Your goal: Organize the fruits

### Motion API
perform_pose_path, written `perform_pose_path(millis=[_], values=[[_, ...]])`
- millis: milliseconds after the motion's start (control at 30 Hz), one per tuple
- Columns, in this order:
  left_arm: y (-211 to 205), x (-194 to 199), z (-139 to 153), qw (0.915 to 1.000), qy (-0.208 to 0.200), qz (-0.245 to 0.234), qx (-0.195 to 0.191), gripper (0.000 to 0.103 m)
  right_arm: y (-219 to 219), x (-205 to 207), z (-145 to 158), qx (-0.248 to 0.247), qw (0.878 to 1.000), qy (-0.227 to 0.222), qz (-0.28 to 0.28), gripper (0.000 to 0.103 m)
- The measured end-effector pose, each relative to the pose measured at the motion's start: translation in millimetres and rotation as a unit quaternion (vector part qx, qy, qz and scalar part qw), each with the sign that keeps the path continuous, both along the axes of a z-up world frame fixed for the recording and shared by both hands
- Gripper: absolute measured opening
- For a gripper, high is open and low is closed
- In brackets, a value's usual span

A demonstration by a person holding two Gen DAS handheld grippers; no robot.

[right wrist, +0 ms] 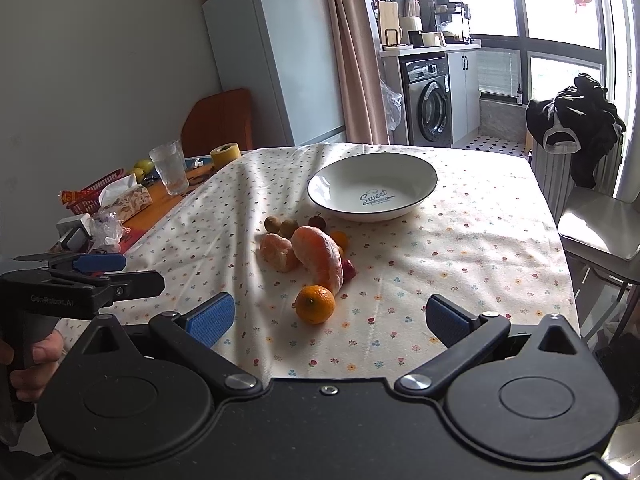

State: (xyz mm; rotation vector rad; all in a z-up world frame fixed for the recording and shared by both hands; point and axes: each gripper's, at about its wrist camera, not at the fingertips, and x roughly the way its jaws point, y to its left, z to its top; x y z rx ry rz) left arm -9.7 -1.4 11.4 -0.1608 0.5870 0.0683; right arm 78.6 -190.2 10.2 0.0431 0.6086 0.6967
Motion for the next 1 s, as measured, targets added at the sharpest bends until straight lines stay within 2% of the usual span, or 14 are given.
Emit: perform_pose_path(millis=[667, 1000], values=[[-0.1, 2.3, -1.8, 1.0000, 0.000, -0.001, 0.002, 0.103, 5.5, -0.6, -1.1, -0.003, 1.000, -0.006, 0.014, 0.103], [-13.5, 9.7, -11.0, 0.9996, 0.002, 0.000, 0.026, 0.103, -0.4, 9.3, -11.8, 0.014, 1.000, -0.013, -0.004, 0.103]])
